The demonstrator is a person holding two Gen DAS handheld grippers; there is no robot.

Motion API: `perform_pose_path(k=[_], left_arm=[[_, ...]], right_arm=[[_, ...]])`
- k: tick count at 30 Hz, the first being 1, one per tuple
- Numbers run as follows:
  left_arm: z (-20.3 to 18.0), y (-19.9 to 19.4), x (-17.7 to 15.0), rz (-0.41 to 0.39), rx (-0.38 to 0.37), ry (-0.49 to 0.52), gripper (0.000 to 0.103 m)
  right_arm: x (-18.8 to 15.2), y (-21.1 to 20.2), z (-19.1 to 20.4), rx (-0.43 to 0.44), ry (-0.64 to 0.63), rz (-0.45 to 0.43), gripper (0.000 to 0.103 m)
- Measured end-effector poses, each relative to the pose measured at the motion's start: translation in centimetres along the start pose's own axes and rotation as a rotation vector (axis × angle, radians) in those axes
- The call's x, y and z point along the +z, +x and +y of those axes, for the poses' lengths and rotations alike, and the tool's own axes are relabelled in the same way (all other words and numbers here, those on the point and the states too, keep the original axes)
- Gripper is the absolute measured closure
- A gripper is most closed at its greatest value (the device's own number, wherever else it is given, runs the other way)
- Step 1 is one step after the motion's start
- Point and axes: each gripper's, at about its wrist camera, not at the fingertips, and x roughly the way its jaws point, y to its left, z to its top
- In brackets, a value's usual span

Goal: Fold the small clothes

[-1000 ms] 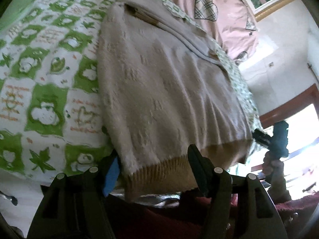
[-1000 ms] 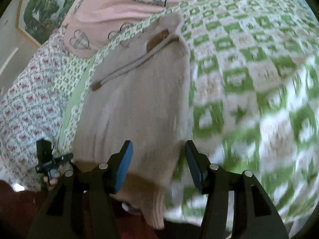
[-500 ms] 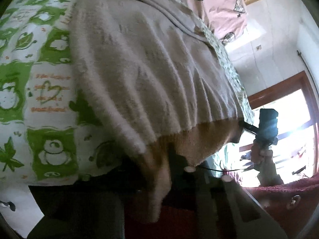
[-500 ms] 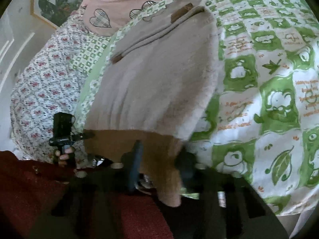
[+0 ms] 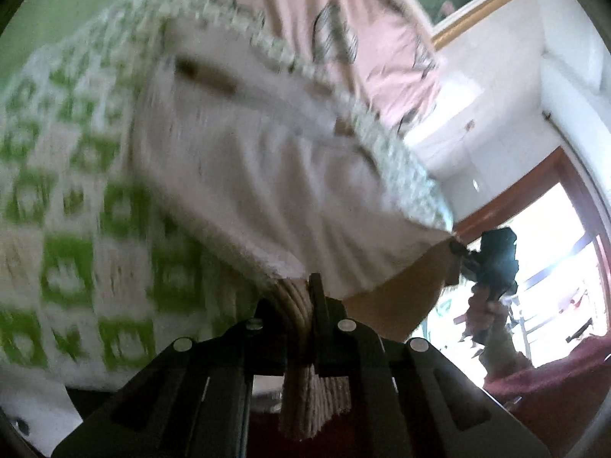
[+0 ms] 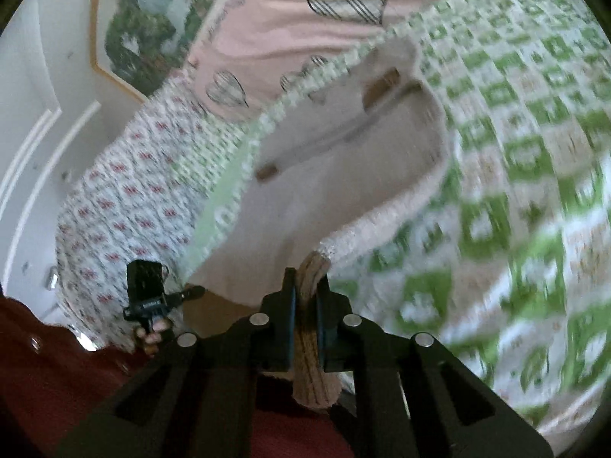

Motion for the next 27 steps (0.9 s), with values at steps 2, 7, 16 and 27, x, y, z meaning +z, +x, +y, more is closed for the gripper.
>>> perform_pose_path(k=[2, 7, 16, 27], left_arm=[[-0.3, -0.9, 1.9, -0.058, 0.0, 0.014, 0.097], [-0.6, -1.5, 8.2, -0.197, 0.0, 0.057, 0.097], [2.0, 3.6, 20.4, -0.276, 0.08, 0.08, 0.097], [9.6, 13.0, 28.7, -0.206, 0.182, -0.02, 0.097]], right_arm=[[1.6, 0.3, 0.3, 0.016, -0.006, -0.037, 0.094], [6.8, 1.5, 0.0, 0.025, -0.009, -0.125, 0.094], [18.8, 6.1, -1.3, -0.039, -0.012, -0.217, 0.094], [26.8, 13.8, -7.3, -0.266, 0.071, -0.182, 0.094]])
